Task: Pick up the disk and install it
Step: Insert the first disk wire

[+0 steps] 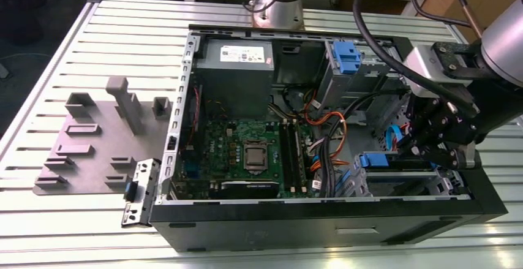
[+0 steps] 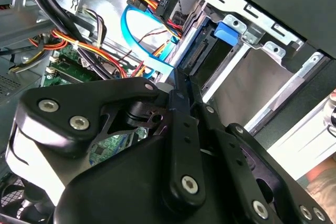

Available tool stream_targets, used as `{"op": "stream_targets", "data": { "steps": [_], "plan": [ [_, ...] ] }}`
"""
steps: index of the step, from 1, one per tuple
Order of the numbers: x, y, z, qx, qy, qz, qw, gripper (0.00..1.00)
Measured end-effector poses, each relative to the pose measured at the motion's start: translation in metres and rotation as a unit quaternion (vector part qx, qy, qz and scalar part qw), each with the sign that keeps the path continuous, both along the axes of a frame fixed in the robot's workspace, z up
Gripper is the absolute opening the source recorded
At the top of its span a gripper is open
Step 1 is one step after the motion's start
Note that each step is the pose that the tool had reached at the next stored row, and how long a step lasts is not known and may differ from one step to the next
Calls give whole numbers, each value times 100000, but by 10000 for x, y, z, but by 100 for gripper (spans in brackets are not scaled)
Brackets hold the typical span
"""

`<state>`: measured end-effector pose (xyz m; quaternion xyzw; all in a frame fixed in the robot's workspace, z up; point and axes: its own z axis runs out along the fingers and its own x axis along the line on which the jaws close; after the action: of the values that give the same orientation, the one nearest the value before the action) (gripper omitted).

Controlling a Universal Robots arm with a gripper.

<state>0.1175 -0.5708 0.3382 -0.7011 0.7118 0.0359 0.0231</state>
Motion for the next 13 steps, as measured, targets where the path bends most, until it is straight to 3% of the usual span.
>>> {"op": "stream_targets", "data": {
  "steps": [13],
  "plan": [
    [0,-4,-20,-1,1,0,100000,16]
  ]
}}
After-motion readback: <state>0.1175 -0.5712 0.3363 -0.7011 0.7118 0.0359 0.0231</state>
